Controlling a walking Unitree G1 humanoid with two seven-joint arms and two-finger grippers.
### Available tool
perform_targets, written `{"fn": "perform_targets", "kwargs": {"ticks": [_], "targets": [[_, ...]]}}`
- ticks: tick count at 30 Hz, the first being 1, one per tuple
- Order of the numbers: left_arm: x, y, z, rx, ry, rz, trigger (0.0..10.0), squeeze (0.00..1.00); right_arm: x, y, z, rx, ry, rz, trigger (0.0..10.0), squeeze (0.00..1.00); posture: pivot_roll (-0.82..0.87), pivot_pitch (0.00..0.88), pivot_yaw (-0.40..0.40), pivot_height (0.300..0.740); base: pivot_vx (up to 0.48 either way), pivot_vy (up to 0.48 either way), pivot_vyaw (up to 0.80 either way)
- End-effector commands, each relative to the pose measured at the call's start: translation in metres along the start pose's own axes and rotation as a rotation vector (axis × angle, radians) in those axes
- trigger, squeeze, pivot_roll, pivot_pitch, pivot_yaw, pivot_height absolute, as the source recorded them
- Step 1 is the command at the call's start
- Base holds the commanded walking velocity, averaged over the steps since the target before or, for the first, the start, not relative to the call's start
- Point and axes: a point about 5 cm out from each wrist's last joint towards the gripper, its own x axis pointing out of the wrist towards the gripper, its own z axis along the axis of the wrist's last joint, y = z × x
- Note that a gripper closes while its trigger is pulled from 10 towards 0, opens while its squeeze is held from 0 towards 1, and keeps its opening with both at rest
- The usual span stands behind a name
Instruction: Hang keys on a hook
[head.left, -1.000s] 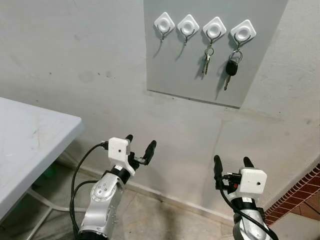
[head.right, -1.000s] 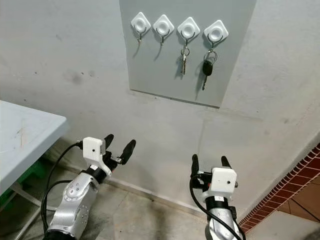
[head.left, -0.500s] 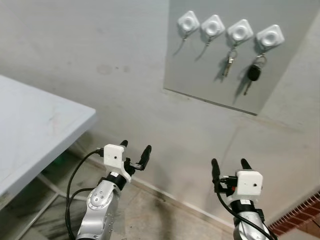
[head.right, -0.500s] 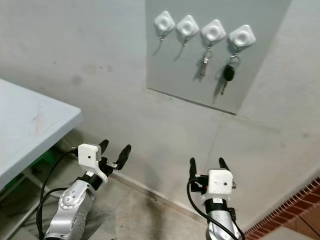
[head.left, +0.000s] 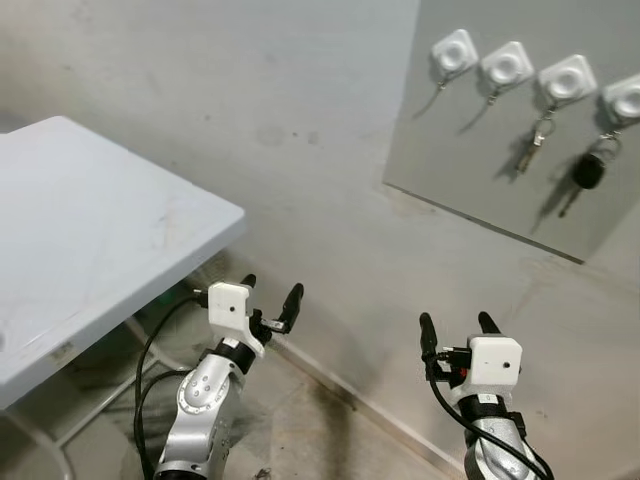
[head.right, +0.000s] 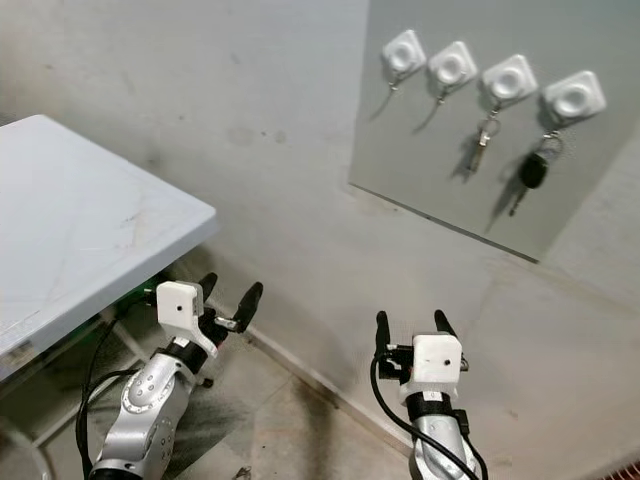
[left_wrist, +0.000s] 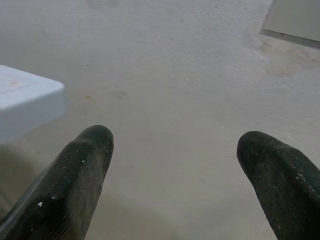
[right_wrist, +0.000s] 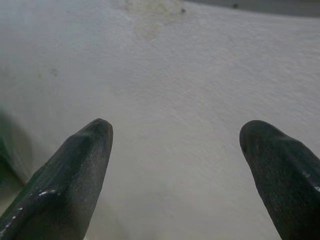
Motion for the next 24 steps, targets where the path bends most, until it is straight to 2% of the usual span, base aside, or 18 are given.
{"fn": "perform_targets", "kwargs": {"ticks": [1, 24], "targets": [[0.0027, 0.0021, 0.0048, 0.021, -0.012, 0.0, 10.0, 0.0, 0.0002, 0.0004, -0.0002, -0.007, 0.006, 0.001, 10.0, 0.0, -0.06, 0.024, -0.016, 0.714, 0.0, 0.0, 0.8], [0.0067, 0.0029, 0.0064, 0.017, -0.01, 0.002, 10.0, 0.0, 0.002, 0.0014, -0.0005, 0.002, 0.003, 0.008, 10.0, 0.0, -0.05, 0.004, -0.018, 0.714, 0.0, 0.0, 0.8]]}}
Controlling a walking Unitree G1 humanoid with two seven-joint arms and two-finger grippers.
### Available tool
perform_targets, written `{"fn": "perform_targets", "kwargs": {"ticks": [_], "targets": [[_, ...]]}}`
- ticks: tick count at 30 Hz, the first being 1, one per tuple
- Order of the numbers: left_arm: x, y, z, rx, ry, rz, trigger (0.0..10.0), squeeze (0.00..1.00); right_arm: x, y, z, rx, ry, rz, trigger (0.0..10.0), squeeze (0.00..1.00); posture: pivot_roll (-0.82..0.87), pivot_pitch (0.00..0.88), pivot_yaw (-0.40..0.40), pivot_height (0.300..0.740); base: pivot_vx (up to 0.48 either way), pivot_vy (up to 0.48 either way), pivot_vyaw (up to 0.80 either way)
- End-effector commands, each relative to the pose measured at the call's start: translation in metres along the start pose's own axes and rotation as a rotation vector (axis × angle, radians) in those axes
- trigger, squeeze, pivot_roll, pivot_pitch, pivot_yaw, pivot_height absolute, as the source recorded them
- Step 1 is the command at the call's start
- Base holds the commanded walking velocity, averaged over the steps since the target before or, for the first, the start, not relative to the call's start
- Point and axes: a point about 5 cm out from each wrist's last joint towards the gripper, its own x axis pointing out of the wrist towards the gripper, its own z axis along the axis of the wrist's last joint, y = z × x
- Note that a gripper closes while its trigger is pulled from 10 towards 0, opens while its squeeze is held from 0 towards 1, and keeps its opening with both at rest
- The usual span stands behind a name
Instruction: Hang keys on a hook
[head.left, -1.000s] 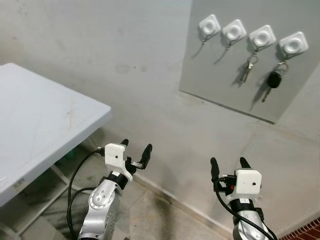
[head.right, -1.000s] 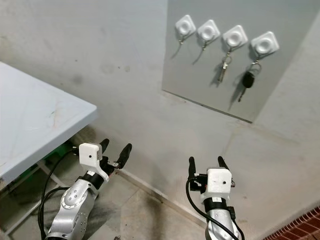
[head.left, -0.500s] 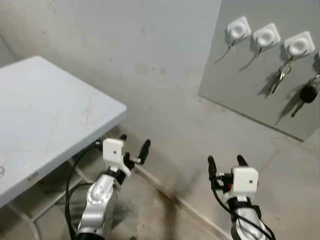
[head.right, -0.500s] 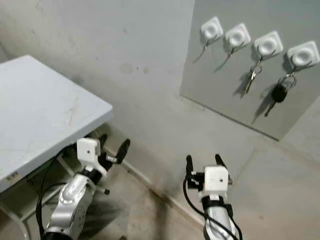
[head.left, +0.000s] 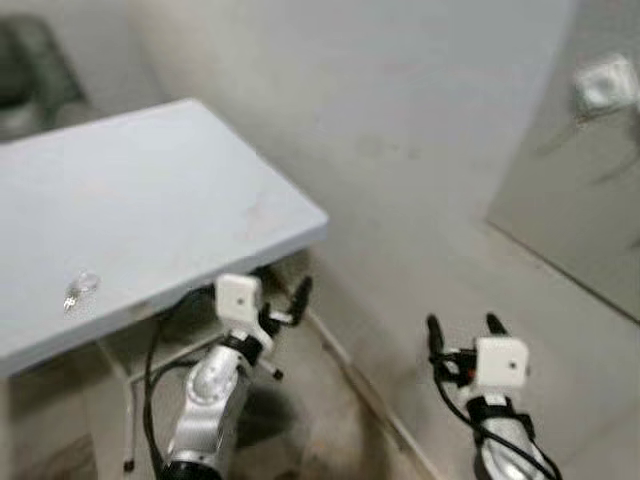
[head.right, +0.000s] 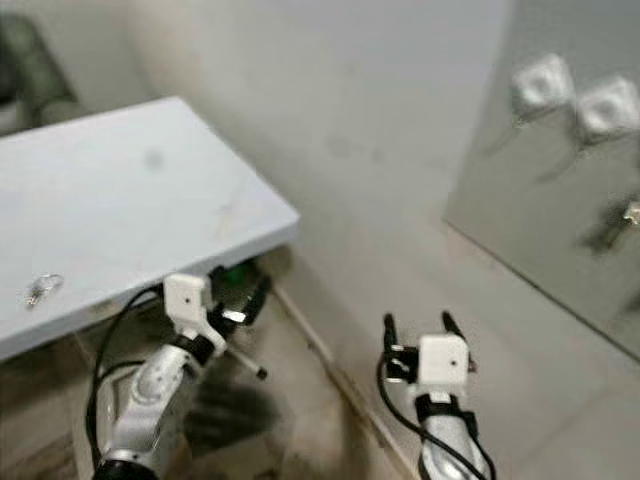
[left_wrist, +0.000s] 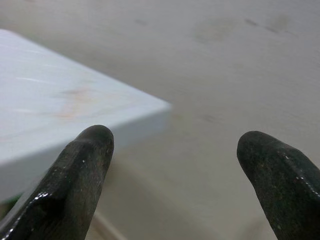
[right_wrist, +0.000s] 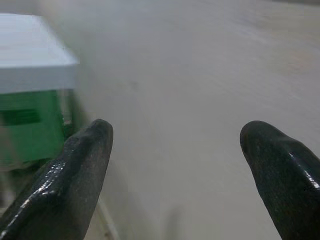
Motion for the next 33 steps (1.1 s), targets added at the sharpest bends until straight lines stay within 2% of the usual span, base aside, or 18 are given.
{"fn": "perform_targets", "kwargs": {"ticks": [1, 33], "targets": [[-0.0039, 0.0073, -0.0021, 0.011, 0.017, 0.026, 10.0, 0.0, 0.001, 0.0062, 0.0009, 0.015, -0.004, 0.019, 10.0, 0.0, -0.05, 0.004, -0.018, 0.714, 0.0, 0.0, 0.8], [-0.0066, 0.0058, -0.0065, -0.013, 0.056, 0.04, 10.0, 0.0, -0.0035, 0.0048, 0.0003, 0.017, 0.002, 0.029, 10.0, 0.0, -0.05, 0.019, -0.024, 0.714, 0.0, 0.0, 0.8]]}}
